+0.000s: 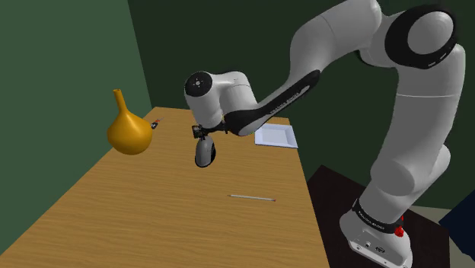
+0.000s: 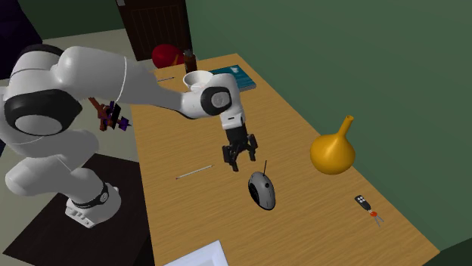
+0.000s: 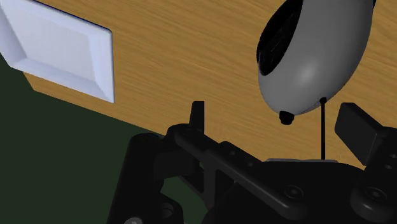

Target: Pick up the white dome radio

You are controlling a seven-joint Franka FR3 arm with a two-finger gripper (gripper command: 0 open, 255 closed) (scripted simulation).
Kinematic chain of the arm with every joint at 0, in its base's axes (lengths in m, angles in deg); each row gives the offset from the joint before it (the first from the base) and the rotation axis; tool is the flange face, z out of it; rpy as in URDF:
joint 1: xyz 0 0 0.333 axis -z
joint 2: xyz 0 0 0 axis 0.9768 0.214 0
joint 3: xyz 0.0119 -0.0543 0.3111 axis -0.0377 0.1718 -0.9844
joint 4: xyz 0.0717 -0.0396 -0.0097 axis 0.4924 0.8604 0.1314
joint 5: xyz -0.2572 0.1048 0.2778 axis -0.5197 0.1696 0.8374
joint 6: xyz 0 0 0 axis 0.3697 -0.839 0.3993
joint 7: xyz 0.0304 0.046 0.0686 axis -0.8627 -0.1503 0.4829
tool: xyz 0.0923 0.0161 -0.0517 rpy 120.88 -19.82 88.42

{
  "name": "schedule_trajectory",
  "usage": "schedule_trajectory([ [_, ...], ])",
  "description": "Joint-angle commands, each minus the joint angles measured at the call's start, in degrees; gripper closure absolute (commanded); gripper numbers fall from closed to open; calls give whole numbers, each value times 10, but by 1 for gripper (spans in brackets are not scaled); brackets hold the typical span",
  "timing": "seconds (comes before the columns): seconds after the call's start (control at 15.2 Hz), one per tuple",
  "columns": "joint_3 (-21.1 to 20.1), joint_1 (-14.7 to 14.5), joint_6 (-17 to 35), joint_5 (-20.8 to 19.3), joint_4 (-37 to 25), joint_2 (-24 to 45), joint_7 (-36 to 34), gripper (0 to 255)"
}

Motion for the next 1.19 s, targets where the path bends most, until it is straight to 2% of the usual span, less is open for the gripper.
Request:
schedule_trajectory([
  [0.0, 28, -41, -37, -53, -52, 62, -46, 0],
  [0.26, 83, -117, -95, -117, -167, 167, -96, 0],
  [0.33, 88, -124, -100, -122, -180, 177, -100, 0],
  [0.92, 105, -135, -81, -149, -175, 210, -131, 0],
  [0.99, 105, -135, -81, -149, -174, 209, -131, 255],
  [1.12, 105, -135, -82, -149, -174, 209, -131, 255],
])
